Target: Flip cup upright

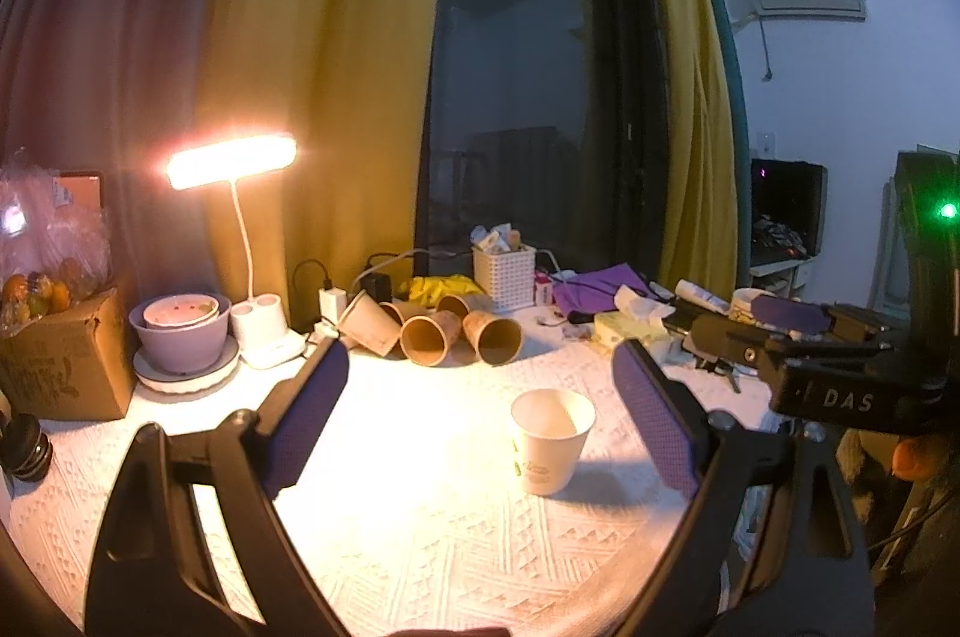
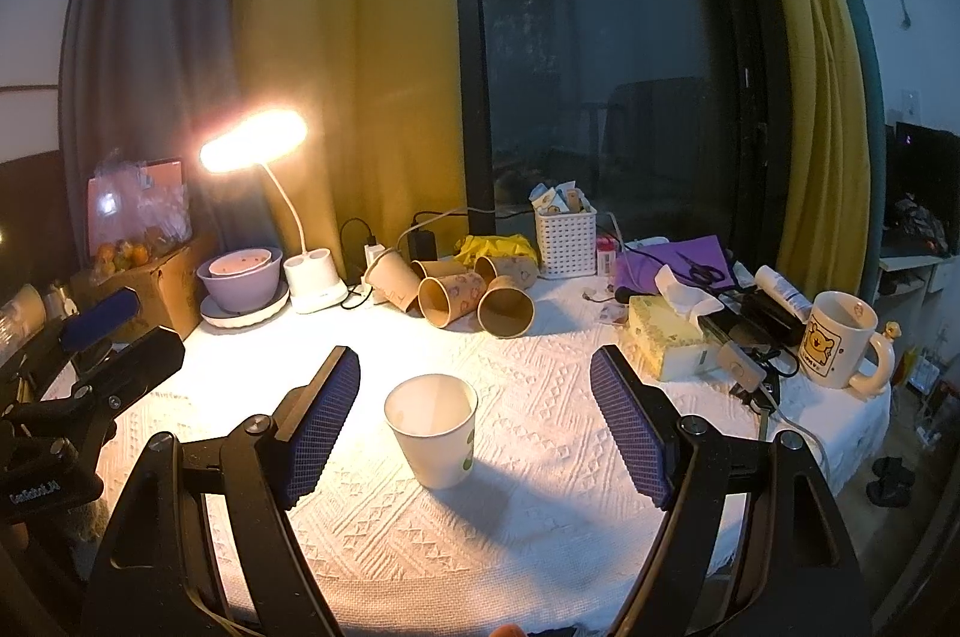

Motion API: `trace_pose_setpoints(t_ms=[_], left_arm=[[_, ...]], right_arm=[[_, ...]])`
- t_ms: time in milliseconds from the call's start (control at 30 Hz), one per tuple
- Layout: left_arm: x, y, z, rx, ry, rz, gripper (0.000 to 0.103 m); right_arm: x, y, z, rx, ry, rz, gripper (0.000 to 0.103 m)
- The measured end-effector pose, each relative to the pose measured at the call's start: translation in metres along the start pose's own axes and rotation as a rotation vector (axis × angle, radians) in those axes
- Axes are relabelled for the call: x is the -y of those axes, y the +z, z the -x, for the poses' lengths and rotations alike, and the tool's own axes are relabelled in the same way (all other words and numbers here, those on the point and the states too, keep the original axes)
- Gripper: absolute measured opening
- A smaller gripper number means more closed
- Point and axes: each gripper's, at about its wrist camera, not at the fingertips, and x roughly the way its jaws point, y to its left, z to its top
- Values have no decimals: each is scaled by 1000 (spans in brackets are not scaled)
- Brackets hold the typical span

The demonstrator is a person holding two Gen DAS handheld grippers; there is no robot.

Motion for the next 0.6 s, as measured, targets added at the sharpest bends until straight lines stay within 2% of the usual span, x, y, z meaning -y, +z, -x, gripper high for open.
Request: trace_pose_setpoints(t_ms=[600], left_arm=[[-4,-5,-5,-4,5,7,91]], right_arm=[[-2,-1,-2,-9,0,2,82]])
